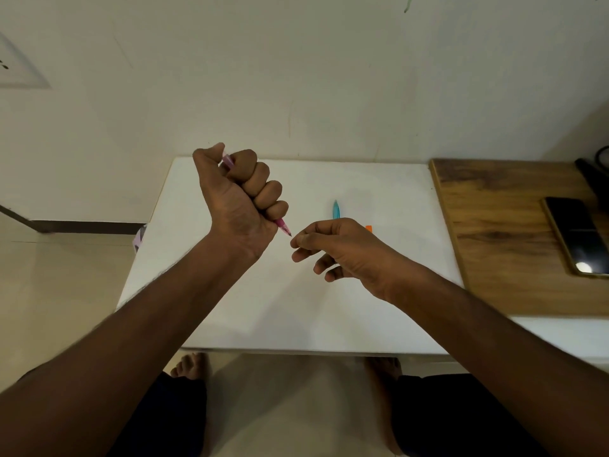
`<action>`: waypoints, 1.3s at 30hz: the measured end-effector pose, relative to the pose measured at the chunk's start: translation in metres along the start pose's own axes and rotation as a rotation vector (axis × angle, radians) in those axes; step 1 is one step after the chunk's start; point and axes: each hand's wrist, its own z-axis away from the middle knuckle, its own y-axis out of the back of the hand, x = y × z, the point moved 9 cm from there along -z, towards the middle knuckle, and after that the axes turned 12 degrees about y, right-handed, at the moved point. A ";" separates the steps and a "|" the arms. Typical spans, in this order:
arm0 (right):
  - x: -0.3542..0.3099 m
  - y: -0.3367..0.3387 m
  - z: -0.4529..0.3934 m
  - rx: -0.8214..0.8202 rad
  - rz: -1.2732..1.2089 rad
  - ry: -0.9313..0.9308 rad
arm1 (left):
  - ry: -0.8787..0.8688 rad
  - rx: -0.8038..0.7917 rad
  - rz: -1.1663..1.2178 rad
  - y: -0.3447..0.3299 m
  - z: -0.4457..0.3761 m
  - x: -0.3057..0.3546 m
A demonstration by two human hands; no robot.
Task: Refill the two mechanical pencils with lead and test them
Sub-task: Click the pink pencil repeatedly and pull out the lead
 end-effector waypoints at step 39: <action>0.005 -0.004 -0.001 -0.016 0.024 -0.032 | 0.010 -0.017 -0.053 -0.006 0.003 -0.004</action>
